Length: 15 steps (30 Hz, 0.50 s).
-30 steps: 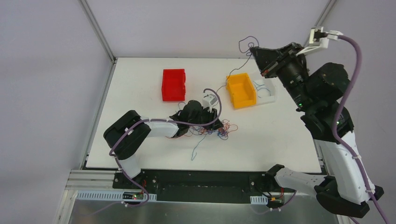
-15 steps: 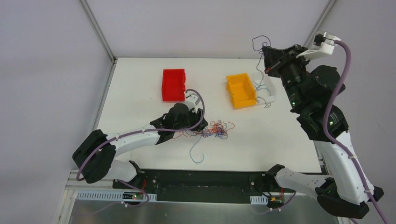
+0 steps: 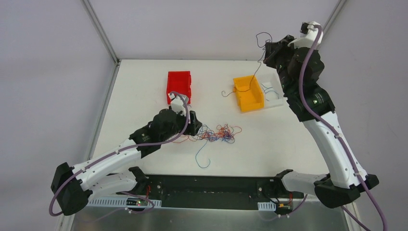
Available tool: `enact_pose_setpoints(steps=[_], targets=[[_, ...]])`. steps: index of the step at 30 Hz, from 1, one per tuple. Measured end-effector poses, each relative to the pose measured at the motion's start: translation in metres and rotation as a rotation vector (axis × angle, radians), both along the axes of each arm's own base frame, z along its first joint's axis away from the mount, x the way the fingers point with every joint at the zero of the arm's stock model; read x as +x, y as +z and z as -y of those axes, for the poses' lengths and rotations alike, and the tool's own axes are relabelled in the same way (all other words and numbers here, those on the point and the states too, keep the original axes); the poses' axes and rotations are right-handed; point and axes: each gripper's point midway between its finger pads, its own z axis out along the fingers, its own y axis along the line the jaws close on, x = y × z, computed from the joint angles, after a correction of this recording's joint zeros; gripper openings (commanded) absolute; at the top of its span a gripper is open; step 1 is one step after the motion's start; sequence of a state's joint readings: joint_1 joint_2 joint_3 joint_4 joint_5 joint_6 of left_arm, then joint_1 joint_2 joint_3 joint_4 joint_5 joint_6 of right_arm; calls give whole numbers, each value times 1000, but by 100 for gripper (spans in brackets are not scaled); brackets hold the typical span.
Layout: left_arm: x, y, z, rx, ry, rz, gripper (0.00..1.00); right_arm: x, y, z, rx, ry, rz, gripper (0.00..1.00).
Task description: Untangle the cables
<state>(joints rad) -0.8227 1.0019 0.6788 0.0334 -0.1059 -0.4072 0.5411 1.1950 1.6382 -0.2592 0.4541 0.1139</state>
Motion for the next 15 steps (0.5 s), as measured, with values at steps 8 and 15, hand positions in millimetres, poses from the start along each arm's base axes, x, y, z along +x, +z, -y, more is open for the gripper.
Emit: enact_pose_setpoints(steps=[8, 15], targets=[[-5, 19, -31, 2, 93, 47, 70, 50, -26, 8, 20, -34, -78, 0], [-8, 5, -40, 44, 117, 19, 70, 84, -49, 24, 49, -74, -129, 0]])
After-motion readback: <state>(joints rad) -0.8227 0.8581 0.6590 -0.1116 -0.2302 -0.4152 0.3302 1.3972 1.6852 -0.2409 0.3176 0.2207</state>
